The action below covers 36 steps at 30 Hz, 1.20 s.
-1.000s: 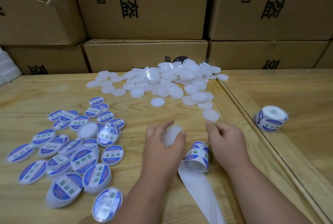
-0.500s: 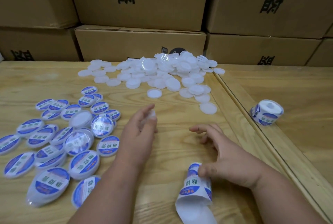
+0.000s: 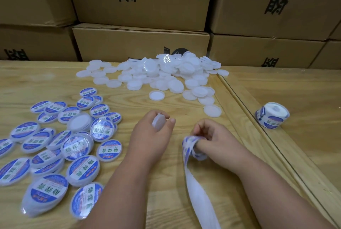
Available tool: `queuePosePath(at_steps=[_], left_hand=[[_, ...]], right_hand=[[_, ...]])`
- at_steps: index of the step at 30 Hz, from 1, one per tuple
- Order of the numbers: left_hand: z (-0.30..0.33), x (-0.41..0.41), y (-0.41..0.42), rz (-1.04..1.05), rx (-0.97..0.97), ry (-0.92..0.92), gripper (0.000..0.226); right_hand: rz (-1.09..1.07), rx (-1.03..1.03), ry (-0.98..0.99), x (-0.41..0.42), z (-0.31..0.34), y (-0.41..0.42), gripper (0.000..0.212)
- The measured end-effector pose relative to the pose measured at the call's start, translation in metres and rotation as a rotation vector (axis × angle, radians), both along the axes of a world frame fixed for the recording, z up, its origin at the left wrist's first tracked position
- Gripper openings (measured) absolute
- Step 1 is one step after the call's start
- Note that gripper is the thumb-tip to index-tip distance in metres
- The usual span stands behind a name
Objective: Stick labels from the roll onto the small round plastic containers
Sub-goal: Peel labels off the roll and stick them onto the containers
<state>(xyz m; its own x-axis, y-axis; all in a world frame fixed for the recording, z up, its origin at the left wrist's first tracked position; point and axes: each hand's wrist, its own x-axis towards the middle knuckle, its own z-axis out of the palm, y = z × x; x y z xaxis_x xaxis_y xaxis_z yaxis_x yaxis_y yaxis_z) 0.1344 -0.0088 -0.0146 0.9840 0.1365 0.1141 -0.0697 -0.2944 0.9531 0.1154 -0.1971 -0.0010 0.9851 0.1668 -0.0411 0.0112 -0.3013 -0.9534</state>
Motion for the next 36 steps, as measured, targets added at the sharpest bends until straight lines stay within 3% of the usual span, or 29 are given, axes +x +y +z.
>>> queuePosePath(at_steps=[5, 12, 16, 19, 21, 24, 27, 32, 34, 36], left_hand=[[0.002, 0.002, -0.008, -0.161, -0.117, -0.010, 0.012], [0.000, 0.019, -0.008, -0.240, -0.240, 0.010, 0.027], [-0.002, 0.029, -0.012, -0.145, -0.288, -0.051, 0.027], [-0.005, 0.034, -0.009, -0.018, -0.315, -0.042, 0.028], [-0.007, 0.036, -0.008, 0.043, -0.329, -0.045, 0.030], [-0.007, 0.037, -0.008, 0.073, -0.317, -0.040, 0.029], [-0.004, 0.035, -0.011, 0.082, -0.294, -0.052, 0.022], [-0.001, 0.031, -0.014, 0.117, -0.317, -0.136, 0.019], [-0.001, 0.027, -0.014, 0.054, -0.237, -0.200, 0.019], [-0.002, 0.024, -0.016, -0.058, -0.147, -0.216, 0.021]], right_hand=[[-0.245, 0.104, -0.026, 0.044, -0.010, 0.011, 0.009], [-0.304, 0.095, -0.144, 0.055, -0.019, 0.008, 0.012], [-0.377, 0.305, -0.113, 0.050, -0.016, 0.011, 0.005], [-0.359, 0.406, -0.160, 0.039, -0.010, 0.010, 0.027], [-0.181, 0.346, -0.179, 0.029, -0.008, 0.010, 0.036], [0.045, 0.220, -0.181, 0.021, -0.011, 0.017, 0.019], [-0.019, 0.111, -0.189, 0.024, -0.015, 0.021, 0.017], [-0.247, 0.151, -0.178, 0.037, -0.015, 0.020, 0.013], [-0.260, 0.151, -0.194, 0.041, -0.016, 0.022, 0.008], [-0.242, 0.160, -0.221, 0.043, -0.018, 0.024, 0.020]])
